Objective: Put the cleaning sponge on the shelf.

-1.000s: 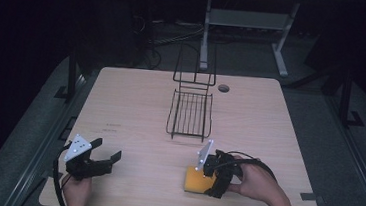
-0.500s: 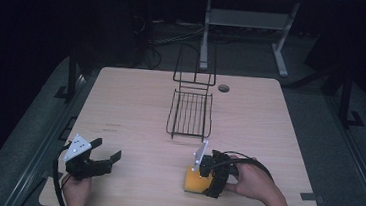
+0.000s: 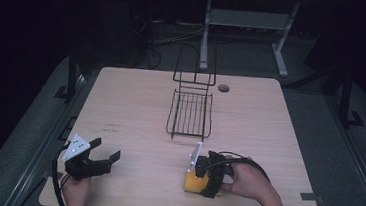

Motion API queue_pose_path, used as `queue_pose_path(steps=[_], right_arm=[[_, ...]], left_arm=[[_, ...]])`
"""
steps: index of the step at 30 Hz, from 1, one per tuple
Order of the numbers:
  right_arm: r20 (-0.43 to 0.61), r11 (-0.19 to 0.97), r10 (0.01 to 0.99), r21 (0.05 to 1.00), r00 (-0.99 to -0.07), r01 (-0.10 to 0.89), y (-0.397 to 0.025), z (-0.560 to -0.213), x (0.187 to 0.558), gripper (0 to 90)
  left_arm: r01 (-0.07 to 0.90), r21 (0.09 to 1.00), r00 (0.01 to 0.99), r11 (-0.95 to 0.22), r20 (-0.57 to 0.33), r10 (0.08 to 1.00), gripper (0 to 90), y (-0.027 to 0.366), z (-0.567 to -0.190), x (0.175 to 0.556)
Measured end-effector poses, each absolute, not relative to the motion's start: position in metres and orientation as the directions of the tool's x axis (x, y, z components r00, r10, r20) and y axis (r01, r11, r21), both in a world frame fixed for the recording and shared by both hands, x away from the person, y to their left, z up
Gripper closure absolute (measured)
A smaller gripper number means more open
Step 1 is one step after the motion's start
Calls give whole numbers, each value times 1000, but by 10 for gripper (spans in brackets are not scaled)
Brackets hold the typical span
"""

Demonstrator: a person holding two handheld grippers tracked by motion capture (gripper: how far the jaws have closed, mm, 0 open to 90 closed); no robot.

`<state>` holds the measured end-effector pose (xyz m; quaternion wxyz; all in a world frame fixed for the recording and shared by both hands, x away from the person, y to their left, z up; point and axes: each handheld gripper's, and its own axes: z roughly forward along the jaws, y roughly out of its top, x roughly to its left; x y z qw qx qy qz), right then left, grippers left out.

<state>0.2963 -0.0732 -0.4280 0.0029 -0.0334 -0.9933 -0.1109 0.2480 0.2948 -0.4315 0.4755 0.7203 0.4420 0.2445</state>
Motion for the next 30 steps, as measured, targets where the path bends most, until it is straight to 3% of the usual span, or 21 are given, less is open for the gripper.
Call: queue_pose_path(steps=[30], right_arm=[[11,981,64,185,-998,64,-71,-438,298,217]], left_arm=[[404,902,488,-151,-72,870,130,297,-431,248]])
